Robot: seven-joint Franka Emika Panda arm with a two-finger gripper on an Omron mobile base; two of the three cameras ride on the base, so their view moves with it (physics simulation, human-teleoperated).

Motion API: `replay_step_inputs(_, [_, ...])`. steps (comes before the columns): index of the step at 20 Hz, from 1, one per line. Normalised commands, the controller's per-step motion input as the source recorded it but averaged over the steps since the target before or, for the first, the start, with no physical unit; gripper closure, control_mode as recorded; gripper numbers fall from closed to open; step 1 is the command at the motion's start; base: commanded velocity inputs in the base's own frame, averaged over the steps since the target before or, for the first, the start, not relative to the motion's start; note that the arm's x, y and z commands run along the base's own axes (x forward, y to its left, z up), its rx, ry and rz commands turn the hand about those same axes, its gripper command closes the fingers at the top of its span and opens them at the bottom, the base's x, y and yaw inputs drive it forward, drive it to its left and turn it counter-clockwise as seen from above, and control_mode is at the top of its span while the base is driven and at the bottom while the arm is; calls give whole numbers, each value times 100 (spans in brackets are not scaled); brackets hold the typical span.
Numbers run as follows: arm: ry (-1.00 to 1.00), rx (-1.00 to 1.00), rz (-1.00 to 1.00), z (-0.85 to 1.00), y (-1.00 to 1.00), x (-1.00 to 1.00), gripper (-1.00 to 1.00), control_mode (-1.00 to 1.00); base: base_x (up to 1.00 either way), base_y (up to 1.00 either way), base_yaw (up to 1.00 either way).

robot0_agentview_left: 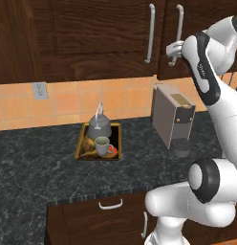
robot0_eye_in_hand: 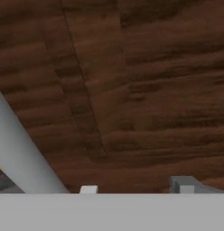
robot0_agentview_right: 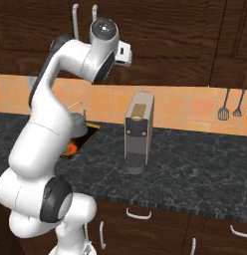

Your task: Pick the kettle from the counter and place it on the tray. Then pick the mug from the cabinet and place it on the tray. Then close the cabinet doors.

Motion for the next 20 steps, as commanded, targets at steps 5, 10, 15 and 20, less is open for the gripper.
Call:
replay_step_inputs(5, [0, -8, -9, -24, 0, 60, -100, -100, 0, 0, 0])
replay_step_inputs(10, [0, -12, -11, -28, -3, 52, -100, -100, 0, 0, 0])
replay_step_inputs(15, [0, -12, -10, -31, -4, 58, -100, -100, 0, 0, 0])
replay_step_inputs(20, [-2, -6, -6, -31, -13, 25, -100, -100, 0, 0, 0])
